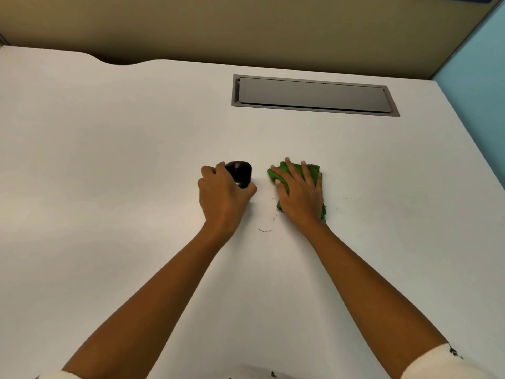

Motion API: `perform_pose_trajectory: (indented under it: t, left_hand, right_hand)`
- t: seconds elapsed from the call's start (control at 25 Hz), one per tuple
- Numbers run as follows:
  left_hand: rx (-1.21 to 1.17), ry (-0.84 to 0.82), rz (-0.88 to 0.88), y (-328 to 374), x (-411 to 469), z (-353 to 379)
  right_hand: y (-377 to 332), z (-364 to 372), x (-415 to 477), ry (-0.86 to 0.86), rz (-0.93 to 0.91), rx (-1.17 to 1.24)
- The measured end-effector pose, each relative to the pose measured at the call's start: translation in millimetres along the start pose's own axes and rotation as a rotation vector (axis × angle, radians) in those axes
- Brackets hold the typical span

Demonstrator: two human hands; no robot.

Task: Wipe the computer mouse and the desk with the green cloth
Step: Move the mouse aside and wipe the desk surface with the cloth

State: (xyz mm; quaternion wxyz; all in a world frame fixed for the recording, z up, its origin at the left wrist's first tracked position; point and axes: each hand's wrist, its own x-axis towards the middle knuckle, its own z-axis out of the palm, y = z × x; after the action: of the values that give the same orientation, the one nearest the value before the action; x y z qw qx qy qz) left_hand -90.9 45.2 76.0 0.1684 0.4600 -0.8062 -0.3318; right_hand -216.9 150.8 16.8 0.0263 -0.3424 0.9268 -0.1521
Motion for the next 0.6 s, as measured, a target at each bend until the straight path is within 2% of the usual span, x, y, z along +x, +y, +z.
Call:
perform_pose_trajectory:
  t: [0.12, 0.44, 0.6]
  left_hand:
    - [-0.012, 0.036, -0.024, -7.7, 11.3, -12.4]
    - [0.012, 0.093, -0.045, -18.3, 9.1, -21.4]
    - [0.042, 0.094, -0.052, -21.8, 2.2, -21.7]
  right_hand:
    - [-16.5, 3.8, 11.2, -0.062, -0.130, -0.011]
    - [-49.1, 5.8, 5.9, -0.259, -0.638, 0.027]
    - [-46.3, 1.0, -13.4, -0.310, -0.747, 0.052]
